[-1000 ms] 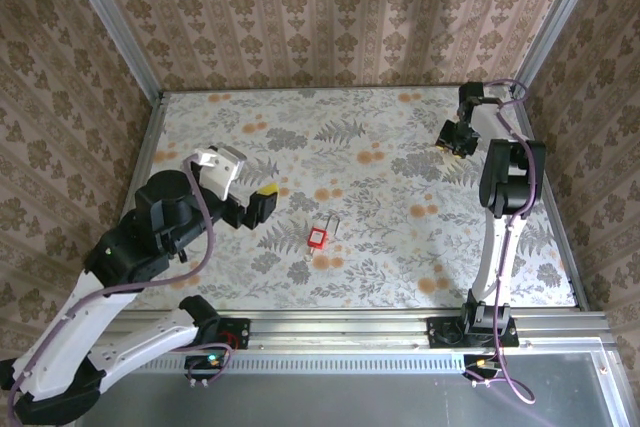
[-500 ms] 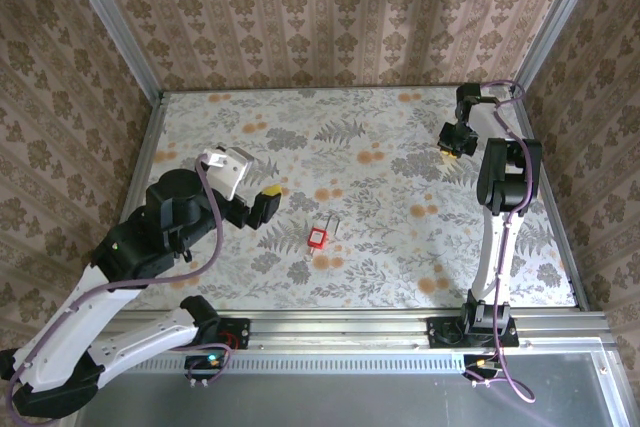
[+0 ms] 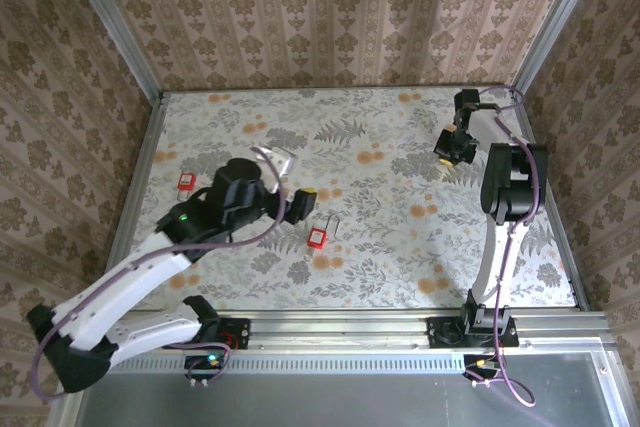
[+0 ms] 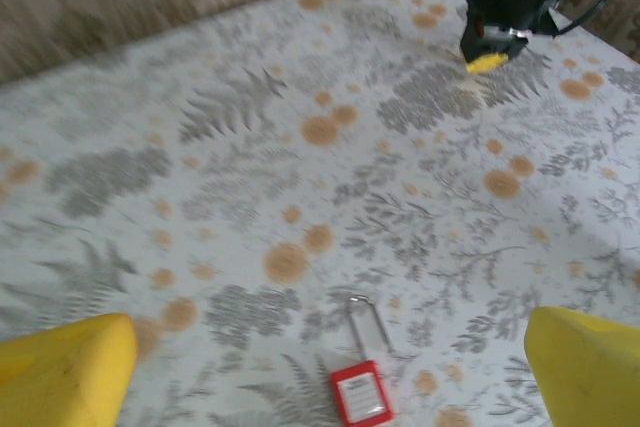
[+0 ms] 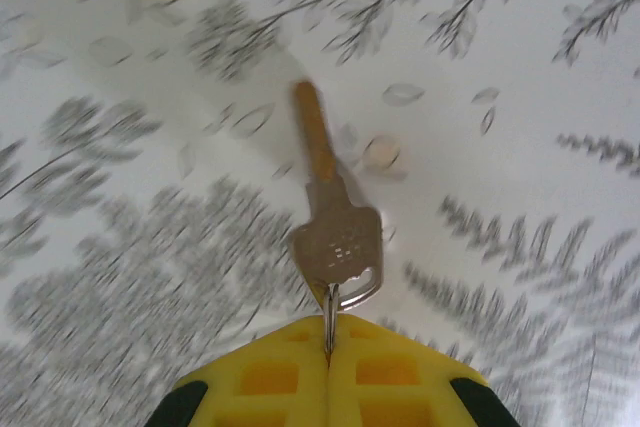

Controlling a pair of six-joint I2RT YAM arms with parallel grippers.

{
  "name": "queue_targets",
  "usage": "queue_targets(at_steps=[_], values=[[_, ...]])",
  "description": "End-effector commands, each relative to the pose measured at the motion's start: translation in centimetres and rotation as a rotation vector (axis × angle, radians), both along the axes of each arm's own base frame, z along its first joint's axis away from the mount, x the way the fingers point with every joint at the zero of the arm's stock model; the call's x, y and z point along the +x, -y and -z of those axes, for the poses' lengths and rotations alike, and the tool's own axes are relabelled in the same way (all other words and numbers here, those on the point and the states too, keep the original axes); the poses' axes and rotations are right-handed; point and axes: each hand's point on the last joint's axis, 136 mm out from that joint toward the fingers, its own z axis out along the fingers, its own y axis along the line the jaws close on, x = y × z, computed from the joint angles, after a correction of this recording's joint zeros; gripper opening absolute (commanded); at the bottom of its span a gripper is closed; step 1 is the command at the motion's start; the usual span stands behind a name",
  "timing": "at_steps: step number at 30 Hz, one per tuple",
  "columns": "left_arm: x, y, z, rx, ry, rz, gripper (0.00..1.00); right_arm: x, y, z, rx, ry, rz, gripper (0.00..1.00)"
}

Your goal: Unlock with the key

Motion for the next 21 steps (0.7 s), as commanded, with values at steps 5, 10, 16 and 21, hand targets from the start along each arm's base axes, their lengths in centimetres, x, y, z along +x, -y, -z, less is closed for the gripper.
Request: queue_targets(at_steps=[5, 10, 16, 21], values=[[3.0, 5.9, 0.9, -0.398, -0.292, -0.044, 1.0, -2.1, -8.1, -10.5, 0.139, 0.29, -0.252, 0.0], [4.6, 8.2, 1.6, -0.58, -0.501, -0.085, 1.0, -5.8, -14.5, -14.0, 0.285, 0.41, -0.41, 0.0], [4.4, 11.2, 3.0, -0.77, -0.786, -0.085, 0.98, -9.0, -20.5, -16.6, 0.388, 0.509, -0.535, 0.0], [4.3, 11.4, 4.5, -0.894, -0.944, -0.143, 0.97, -11.0, -23.5, -17.7, 0.453, 0.577, -0.569, 0.0]])
